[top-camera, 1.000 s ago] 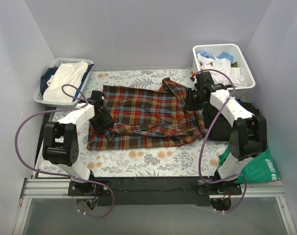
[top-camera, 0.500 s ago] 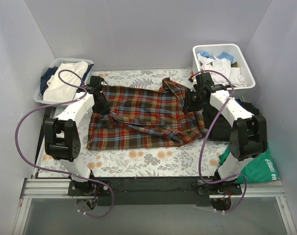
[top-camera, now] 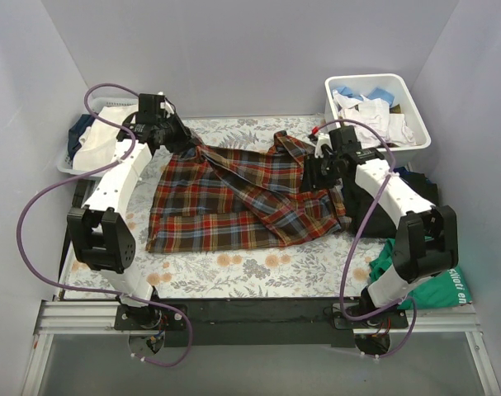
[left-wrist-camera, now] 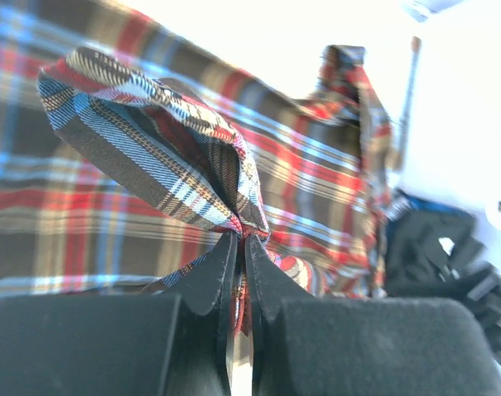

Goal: Fold and stack the long sleeve shirts
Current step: Fold the shirt

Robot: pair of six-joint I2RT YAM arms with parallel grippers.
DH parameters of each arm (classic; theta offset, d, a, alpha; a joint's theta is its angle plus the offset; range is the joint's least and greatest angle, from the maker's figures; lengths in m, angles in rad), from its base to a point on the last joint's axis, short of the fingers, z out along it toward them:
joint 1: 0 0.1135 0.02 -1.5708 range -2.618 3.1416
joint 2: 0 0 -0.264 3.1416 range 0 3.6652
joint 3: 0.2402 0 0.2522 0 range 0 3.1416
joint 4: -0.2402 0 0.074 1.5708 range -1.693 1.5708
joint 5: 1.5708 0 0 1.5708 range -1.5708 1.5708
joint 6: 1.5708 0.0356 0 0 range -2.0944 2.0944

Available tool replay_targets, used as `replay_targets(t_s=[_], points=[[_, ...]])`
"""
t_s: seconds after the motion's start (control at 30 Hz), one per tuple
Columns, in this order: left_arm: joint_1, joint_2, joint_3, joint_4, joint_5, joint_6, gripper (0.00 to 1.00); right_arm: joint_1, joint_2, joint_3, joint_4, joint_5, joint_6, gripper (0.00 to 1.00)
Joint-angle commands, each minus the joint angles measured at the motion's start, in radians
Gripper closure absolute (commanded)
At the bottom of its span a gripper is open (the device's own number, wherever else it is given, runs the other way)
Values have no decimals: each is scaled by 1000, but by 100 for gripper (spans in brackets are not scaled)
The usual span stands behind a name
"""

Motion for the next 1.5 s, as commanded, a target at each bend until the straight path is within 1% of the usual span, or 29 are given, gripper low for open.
replay_targets(t_s=[0.0,0.03,0.07,0.17,0.3,0.37,0.6,0.83,0.9,0.93,0.97,1.03,1.07,1.2,1.3,1.47], points=[[-1,-63,30,52,169,38,100,75,5,-5,49,-31,-59,48],[-1,-69,21,54,172,39,100,81,14,-2,63,-22,-64,45],[-3,-78,12,57,173,39,100,86,22,1,70,-14,-66,40],[-3,-118,-33,56,180,41,100,94,55,10,107,11,-64,35],[-3,-193,-91,57,167,36,100,97,118,13,124,-6,-90,34],[-3,-207,-101,51,164,39,100,106,135,1,124,-5,-102,37],[-3,-216,-93,48,163,41,100,155,134,-32,130,20,-145,41],[-3,-234,-114,51,183,33,100,184,215,17,130,57,-139,43],[-3,-240,-116,52,181,33,100,187,235,25,129,63,-133,47],[-3,-242,-116,51,180,33,100,187,241,30,127,61,-133,51],[-3,-241,-114,51,177,33,100,189,241,30,124,63,-133,65],[-3,-241,-113,49,170,35,100,187,230,27,124,95,-121,90],[-3,-241,-114,49,170,35,100,189,212,19,122,112,-121,98],[-3,-230,-117,40,155,36,100,187,152,-4,122,210,-121,99],[-3,-221,-133,34,150,38,100,187,98,-19,127,280,-92,99],[-3,-207,-156,28,120,46,100,186,28,-33,130,345,-73,99]])
